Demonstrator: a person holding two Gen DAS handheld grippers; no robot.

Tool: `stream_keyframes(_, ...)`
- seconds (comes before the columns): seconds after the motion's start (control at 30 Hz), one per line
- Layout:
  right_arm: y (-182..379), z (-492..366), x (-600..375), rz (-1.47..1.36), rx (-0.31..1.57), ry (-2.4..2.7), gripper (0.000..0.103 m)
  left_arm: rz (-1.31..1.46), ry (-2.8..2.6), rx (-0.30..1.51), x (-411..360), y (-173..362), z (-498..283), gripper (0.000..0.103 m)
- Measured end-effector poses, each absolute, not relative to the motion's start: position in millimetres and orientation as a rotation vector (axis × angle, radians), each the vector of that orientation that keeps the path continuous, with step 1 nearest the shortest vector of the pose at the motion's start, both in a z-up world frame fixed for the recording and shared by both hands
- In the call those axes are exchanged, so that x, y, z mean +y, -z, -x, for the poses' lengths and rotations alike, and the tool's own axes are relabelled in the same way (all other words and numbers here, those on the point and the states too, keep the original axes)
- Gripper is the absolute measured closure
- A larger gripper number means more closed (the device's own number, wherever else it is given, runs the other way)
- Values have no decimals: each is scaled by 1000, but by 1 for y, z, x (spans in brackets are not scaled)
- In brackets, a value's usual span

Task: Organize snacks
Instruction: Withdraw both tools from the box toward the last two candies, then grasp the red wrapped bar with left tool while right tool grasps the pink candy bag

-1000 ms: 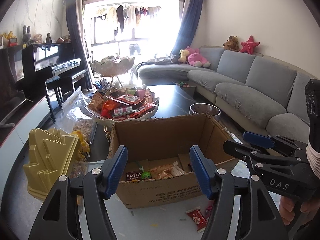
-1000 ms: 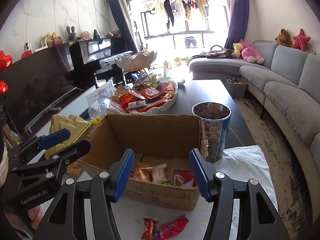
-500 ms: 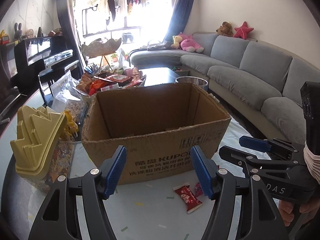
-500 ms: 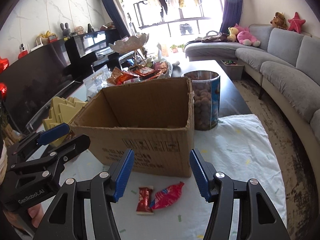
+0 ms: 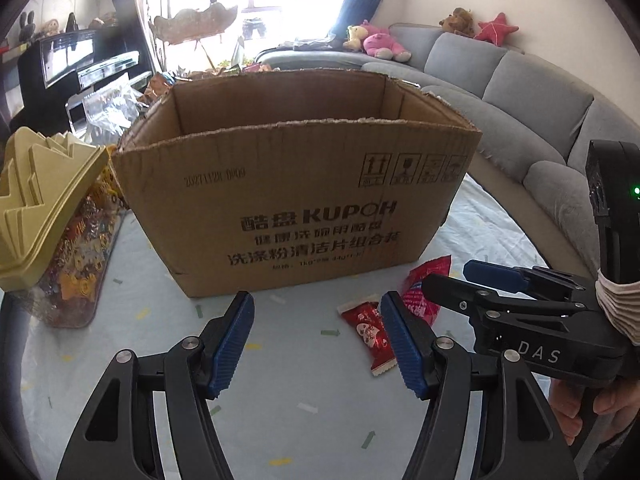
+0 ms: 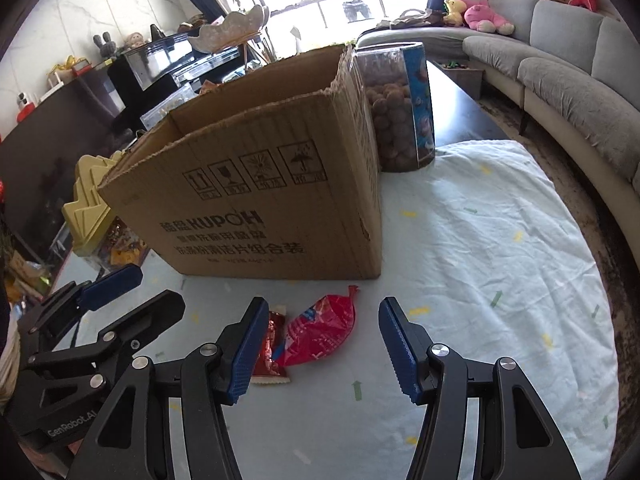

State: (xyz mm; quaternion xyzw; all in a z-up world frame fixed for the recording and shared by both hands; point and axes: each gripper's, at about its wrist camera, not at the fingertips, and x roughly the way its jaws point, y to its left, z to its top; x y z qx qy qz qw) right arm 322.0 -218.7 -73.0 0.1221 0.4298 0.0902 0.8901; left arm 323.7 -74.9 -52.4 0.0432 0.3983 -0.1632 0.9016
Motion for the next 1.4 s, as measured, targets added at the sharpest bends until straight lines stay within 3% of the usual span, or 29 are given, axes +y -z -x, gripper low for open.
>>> stream_keyframes(0.23,92,-333,-211,-260,953,-195,45,-88,340,856,-78,65,-325,38)
stream_keyframes(0.47,105,-337,-212,-277,982,-206,59,-65,348,896,-83,76,-328,39)
stream_keyframes(0.6,103,-333,-213,-264,964,-197,61,-30,357,929,-86,83,-331,40)
stream_keyframes(0.9,98,-315,-235,-231,919,-122,61,23,371,993,-105,99,-340,52)
stream_keyframes(1.23,95,-307,-251,-228,902,-99,61,-17,328,1018,-125,111,-346,80)
stream_keyframes(1.4,94,-305,-251,-226,900,-99,61,3,335,1022,-122,110,-346,81)
